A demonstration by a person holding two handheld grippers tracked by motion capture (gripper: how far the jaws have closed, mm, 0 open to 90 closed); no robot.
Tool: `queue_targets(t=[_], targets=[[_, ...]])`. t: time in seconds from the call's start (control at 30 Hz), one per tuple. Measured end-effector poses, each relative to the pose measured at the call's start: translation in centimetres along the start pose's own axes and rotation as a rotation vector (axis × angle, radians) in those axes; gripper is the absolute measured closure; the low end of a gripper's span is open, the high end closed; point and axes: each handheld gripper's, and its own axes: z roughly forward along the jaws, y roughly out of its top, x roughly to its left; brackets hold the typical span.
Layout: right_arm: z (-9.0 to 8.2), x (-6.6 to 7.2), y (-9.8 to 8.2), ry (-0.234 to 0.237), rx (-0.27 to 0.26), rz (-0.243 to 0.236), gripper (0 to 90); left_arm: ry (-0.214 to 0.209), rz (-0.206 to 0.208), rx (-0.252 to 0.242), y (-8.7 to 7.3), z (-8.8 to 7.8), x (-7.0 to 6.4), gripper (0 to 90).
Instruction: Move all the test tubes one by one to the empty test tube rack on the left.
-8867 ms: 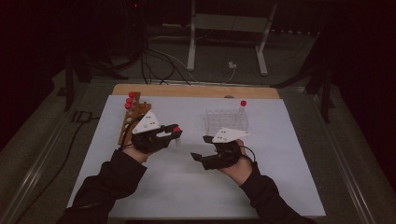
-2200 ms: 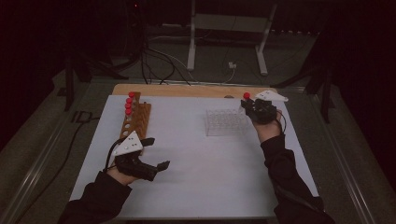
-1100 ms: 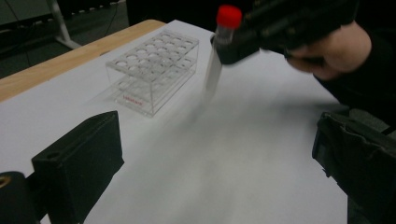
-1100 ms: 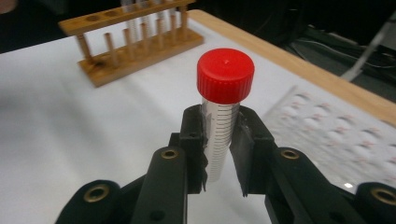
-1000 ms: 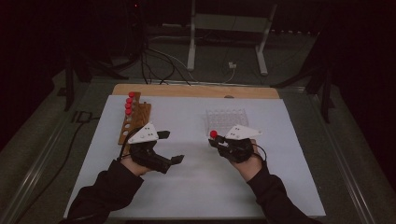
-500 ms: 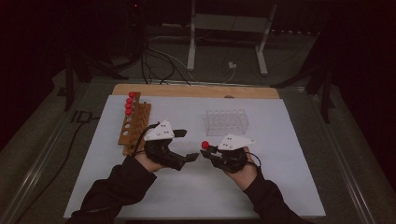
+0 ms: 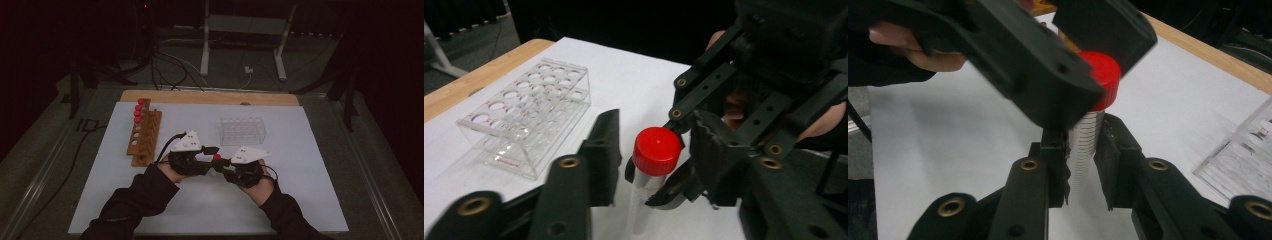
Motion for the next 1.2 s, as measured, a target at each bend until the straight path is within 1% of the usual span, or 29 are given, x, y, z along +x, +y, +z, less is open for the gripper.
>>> queue_targets(t=[0.03, 0.07, 0.1, 0.27, 0.33, 0.37, 0.4, 0.43, 0.47, 0.5, 0.63, 0.7, 0.77, 0.8, 0.87, 0.9, 0.97, 1.0, 1.07, 1.1, 1.2], targets=[[0.0, 0.0, 0.0, 0.003, 0.0, 0.003, 75.3, 0.006, 0.001, -0.002, 0.0, 0.0, 0.0, 65.0], [-0.1, -0.1, 0.0, 0.001, -0.002, 0.004, 75.2, 0.001, -0.001, -0.004, -0.1, 0.0, 0.0, 68.8], [-0.1, -0.1, 0.0, -0.002, -0.003, 0.004, 75.2, 0.004, 0.004, -0.009, -0.1, 0.0, 0.0, 69.9], [-0.3, -0.2, 0.1, 0.002, -0.011, 0.012, 75.1, 0.013, 0.012, -0.012, 0.1, -0.1, 0.0, 71.3], [-0.2, -0.3, 0.1, 0.013, -0.013, 0.02, 74.0, 0.011, 0.014, -0.018, 0.1, -0.2, 0.1, 71.6], [-0.3, -0.4, 0.1, 0.014, -0.025, 0.025, 68.0, 0.02, 0.017, -0.019, 0.1, -0.3, 0.2, 71.7], [-0.4, -0.4, 0.1, 0.02, -0.035, 0.031, 62.5, 0.021, 0.015, -0.02, 0.1, -0.5, 0.3, 71.7], [-0.4, -0.5, 0.1, 0.023, -0.034, 0.035, 59.3, 0.031, 0.013, -0.032, 0.1, -0.7, 0.4, 71.7], [-0.4, -0.5, 0.1, 0.022, -0.035, 0.036, 54.0, 0.036, 0.011, -0.033, 0.2, -0.8, 0.5, 71.8], [-0.5, -0.6, 0.1, 0.023, -0.036, 0.038, 52.6, 0.039, 0.01, -0.033, 0.2, -1.0, 0.6, 71.8], [-0.8, -0.6, 0.3, 0.046, -0.047, 0.042, 42.2, 0.077, 0.019, -0.035, 0.2, -2.1, 1.0, 71.8], [-0.8, -0.6, 0.3, 0.047, -0.045, 0.048, 33.4, 0.103, 0.03, -0.03, 0.3, -2.8, 1.4, 71.9], [-0.8, -0.6, 0.4, 0.037, -0.053, 0.056, 26.7, 0.124, 0.02, -0.041, 0.4, -3.7, 1.8, 71.9], [-0.9, -0.7, 0.4, 0.039, -0.057, 0.064, 23.5, 0.149, 0.023, -0.041, 0.4, -4.3, 2.1, 71.9], [-1.0, -0.7, 0.4, 0.039, -0.065, 0.067, 15.9, 0.172, 0.017, -0.044, 0.4, -5.2, 2.5, 71.9], [-1.0, -0.8, 0.5, 0.037, -0.068, 0.072, 13.2, 0.195, 0.015, -0.048, 0.4, -5.9, 2.9, 71.9], [-1.2, -0.9, 0.5, 0.042, -0.085, 0.076, 4.6, 0.215, -0.001, -0.057, 0.4, -6.8, 3.4, 71.9], [-1.3, -0.9, 0.5, 0.043, -0.089, 0.078, 2.0, 0.239, -0.006, -0.063, 0.4, -7.4, 3.7, 71.9], [-1.6, -1.1, 0.5, 0.035, -0.097, 0.086, 0.6, 0.262, -0.013, -0.069, 0.3, -8.3, 4.2, 71.9], [-1.7, -1.2, 0.5, 0.04, -0.108, 0.085, 0.0, 0.276, -0.017, -0.071, 0.2, -8.6, 4.4, 71.9], [-2.0, -1.2, 0.6, 0.023, -0.127, 0.077, 0.0, 0.32, -0.028, -0.071, -0.1, -9.8, 5.1, 71.9]])
